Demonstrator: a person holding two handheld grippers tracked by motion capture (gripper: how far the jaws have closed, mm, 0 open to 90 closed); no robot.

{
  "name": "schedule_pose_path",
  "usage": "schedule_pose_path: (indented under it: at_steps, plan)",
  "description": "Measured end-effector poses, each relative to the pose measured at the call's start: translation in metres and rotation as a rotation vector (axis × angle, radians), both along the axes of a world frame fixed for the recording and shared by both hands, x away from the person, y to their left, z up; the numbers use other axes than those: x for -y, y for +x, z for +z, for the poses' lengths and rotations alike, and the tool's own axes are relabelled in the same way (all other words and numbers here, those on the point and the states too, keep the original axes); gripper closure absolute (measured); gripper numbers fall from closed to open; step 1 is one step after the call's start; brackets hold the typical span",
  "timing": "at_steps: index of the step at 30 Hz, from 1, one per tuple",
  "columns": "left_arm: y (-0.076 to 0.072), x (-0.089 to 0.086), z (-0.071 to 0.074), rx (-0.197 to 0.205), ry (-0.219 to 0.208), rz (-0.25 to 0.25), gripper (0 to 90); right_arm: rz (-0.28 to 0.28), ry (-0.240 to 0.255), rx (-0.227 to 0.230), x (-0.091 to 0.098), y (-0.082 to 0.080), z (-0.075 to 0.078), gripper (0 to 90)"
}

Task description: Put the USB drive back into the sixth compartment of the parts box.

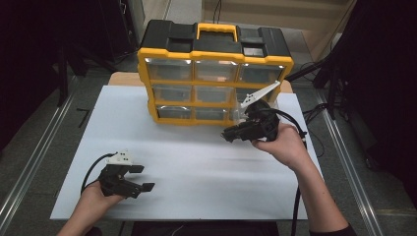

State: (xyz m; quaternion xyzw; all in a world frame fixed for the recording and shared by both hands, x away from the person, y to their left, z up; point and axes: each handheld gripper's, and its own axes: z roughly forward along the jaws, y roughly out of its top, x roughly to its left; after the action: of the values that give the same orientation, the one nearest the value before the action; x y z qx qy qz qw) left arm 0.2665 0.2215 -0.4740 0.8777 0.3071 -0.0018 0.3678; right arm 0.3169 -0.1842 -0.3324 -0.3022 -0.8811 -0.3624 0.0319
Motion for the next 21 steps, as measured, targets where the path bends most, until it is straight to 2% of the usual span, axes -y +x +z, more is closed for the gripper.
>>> schedule_pose_path:
  at_steps: [4, 10, 21]
  plan:
    - [0.000, 0.000, 0.000, 0.000, -0.001, 0.000, 21.4, 0.007, 0.000, 0.003, 0.000, 0.001, 0.004, 76.4]
    - [0.000, 0.000, 0.000, 0.000, 0.002, 0.001, 21.4, 0.027, 0.004, 0.035, 0.001, 0.004, 0.013, 76.3]
    - [0.000, -0.001, -0.001, -0.006, 0.001, 0.004, 21.4, 0.050, 0.014, 0.093, 0.015, 0.008, 0.027, 76.4]
